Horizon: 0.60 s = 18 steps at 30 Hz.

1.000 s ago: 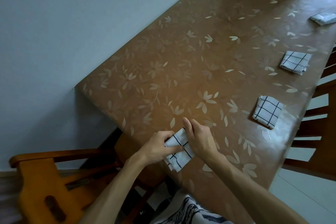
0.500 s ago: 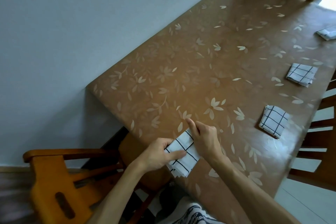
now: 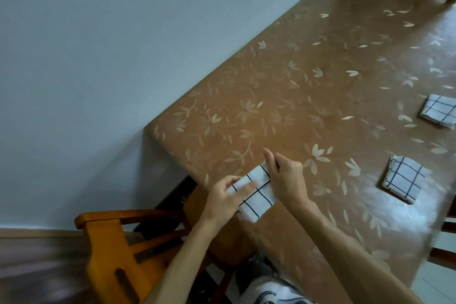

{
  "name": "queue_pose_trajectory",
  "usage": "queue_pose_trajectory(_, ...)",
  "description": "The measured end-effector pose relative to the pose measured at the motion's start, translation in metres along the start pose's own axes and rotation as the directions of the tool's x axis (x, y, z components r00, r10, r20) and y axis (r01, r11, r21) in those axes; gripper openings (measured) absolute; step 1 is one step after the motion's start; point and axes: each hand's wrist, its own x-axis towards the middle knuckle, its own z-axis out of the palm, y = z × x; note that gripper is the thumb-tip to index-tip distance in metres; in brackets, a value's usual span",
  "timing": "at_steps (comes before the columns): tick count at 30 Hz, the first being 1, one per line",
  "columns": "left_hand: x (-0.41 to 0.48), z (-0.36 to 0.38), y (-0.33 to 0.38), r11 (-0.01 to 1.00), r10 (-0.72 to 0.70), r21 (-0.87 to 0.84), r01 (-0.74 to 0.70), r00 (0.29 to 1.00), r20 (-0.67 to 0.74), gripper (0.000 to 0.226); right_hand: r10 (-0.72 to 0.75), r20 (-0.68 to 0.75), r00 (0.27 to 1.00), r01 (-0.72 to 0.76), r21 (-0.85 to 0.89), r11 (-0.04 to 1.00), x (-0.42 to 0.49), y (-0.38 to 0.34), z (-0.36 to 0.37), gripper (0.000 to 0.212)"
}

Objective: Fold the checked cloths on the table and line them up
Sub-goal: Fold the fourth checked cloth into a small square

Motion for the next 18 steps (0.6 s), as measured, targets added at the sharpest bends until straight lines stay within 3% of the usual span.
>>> queue_pose_trajectory(3, -0.003, -0.005, 0.007, 0.999, 0.041, -0.006, -0.041, 0.999, 0.017, 0.047, -0.061, 0.012, 0.998, 0.062, -0.033, 0.998, 0.005, -0.019, 0.007, 0.058)
queue_pose_trajectory(8, -0.032, -0.032, -0.005, 0.997, 0.054, -0.061, -0.049, 0.994, 0.096, 0.053, -0.015, 0.009, 1.0, 0.015, -0.015, 1.0, 0.002, -0.023, 0.006, 0.06)
queue_pose_trajectory(11, -0.05, -0.051, -0.019, 1.0, 0.006, 0.008, -0.006, 1.0, 0.029, 0.047, 0.01, -0.043, 0.999, -0.01, 0.007, 1.0, 0.001, -0.023, -0.008, 0.06)
queue_pose_trajectory(13, -0.06, -0.058, -0.026, 1.0, -0.002, 0.01, 0.003, 0.998, -0.059, 0.041, -0.044, -0.039, 0.998, 0.043, -0.018, 0.999, -0.007, -0.024, -0.02, 0.059)
queue_pose_trajectory(16, -0.069, -0.049, -0.014, 0.992, 0.007, -0.127, -0.023, 0.992, -0.124, 0.021, -0.216, 0.008, 0.976, 0.216, -0.06, 0.975, -0.035, -0.028, -0.031, 0.055)
queue_pose_trajectory(18, -0.078, -0.032, -0.004, 0.996, 0.094, -0.005, -0.094, 0.993, -0.067, 0.029, -0.278, 0.011, 0.961, 0.278, -0.065, 0.958, -0.057, -0.031, -0.034, 0.053)
